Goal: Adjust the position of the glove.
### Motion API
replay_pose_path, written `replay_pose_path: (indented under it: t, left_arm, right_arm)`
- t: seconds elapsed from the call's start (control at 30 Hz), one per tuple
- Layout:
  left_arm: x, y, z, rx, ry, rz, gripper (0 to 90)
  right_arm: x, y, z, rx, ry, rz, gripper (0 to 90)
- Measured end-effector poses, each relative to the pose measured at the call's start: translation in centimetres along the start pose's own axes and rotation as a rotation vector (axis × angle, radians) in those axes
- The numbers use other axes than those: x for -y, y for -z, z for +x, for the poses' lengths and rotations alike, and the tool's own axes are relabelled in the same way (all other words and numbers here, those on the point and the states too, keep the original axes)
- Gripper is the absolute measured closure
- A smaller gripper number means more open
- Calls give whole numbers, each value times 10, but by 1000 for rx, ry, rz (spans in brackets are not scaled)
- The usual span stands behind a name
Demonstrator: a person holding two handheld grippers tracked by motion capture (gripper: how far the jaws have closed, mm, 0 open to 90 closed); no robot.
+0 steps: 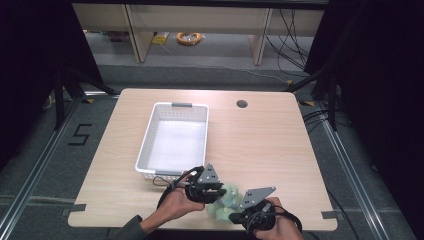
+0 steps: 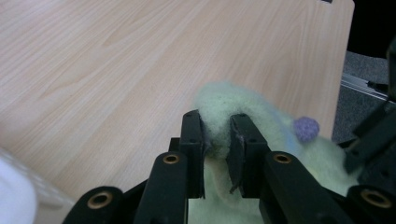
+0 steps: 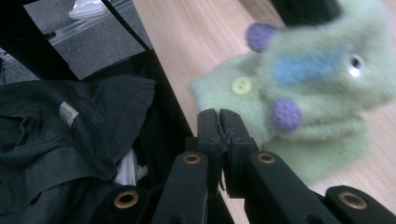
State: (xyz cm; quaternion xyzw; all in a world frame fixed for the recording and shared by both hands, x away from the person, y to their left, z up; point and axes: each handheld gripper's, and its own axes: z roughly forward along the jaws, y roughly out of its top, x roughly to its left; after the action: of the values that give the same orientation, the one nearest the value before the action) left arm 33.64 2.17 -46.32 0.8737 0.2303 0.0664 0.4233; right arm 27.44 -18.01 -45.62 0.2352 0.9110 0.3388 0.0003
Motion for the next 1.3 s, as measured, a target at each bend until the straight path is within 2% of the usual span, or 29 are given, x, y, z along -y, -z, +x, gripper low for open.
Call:
replay_pose_path:
  t: [0.03, 0.07, 0.13, 0.2, 0.23, 0.27, 0.3, 0.37, 0.43, 0.5, 0.53, 0.63, 0.7, 0.73, 0.8, 0.87, 0.9, 0.93, 0.97, 1.0, 1.03, 1.1, 1.13, 1.17, 1.2, 1.23, 1.27, 1.3]
  left_arm:
    - [0, -2, 4, 19, -24, 19, 763]
    - [2, -6, 3, 15, 17, 3, 761]
    - [5, -10, 8, 24, 28, -4, 753]
    - [7, -12, 10, 43, 54, -18, 745]
    - [8, -12, 11, 38, 59, -30, 737]
    - [9, -12, 11, 47, 60, -30, 722]
    - [10, -12, 12, 52, 62, -35, 699]
    - [12, -10, 13, 57, 102, -34, 615]
    - [15, -4, 13, 50, 143, -40, 522]
    - [18, 5, 14, 35, 183, -52, 454]
    - [20, 10, 14, 31, 190, -59, 430]
    - [28, 27, 8, 26, 215, -82, 408]
    - [33, 34, 4, 21, 199, -80, 408]
    - [37, 37, 0, 22, 211, -83, 408]
    - [42, 38, -8, 32, 209, -82, 411]
    - [47, 37, -17, 37, 184, -59, 415]
    - [48, 36, -21, 38, 189, -46, 424]
    - [50, 33, -25, 53, 189, -53, 428]
    - [51, 32, -25, 48, 160, -34, 431]
    - [53, 29, -28, 43, 173, -23, 435]
    - [54, 27, -29, 43, 178, -18, 434]
    - [57, 24, -29, 42, 156, 11, 435]
    - [57, 23, -31, 44, 163, 8, 436]
    - [57, 22, -32, 45, 145, 14, 442]
    - [57, 20, -33, 43, 129, 25, 455]
    - [58, 17, -35, 39, 134, 19, 469]
    - [58, 16, -35, 34, 115, 37, 488]
    - [58, 13, -36, 35, 109, 34, 509]
  right_arm:
    - [-1, -3, -1, 0, 5, 7, 885]
    - [0, -6, 0, 6, -10, 1, 885]
    - [-1, -12, -2, -4, -6, 5, 885]
    - [-1, -16, -2, -6, -25, 4, 885]
    - [-1, -20, -3, -9, -14, -7, 884]
    - [-2, -20, -2, -11, -37, 7, 882]
    - [-1, -23, -3, -13, -27, 5, 877]
    - [-1, -22, -4, -12, -37, 0, 853]
    - [-1, -17, -6, -20, -34, -24, 778]
    - [-2, -6, -8, 7, -48, -42, 663]
    - [-3, 0, -9, 31, -56, -59, 617]
    - [-5, 17, -19, 92, -65, -104, 612]
    - [-8, 27, -29, 137, -62, -109, 610]
    - [-9, 27, -32, 149, -71, -120, 604]
    - [-14, 28, -43, 159, -72, -99, 603]
    - [-19, 22, -54, 160, -77, -95, 604]
    - [-21, 19, -59, 154, -73, -72, 605]
    - [-23, 14, -64, 148, -79, -67, 607]
    - [-25, 9, -68, 140, -92, -67, 608]
    - [-27, 6, -70, 122, -115, -33, 610]
    - [-27, 1, -74, 126, -101, -35, 610]
    - [-28, -6, -76, 109, -105, -24, 610]
    - [-28, -9, -75, 108, -110, -21, 610]
    - [-28, -11, -75, 109, -99, 0, 608]
    - [-27, -14, -73, 99, -109, -1, 607]
    - [-26, -15, -75, 104, -99, 14, 607]
    - [-26, -17, -77, 101, -107, 16, 608]
    - [-24, -20, -78, 97, -119, 10, 608]
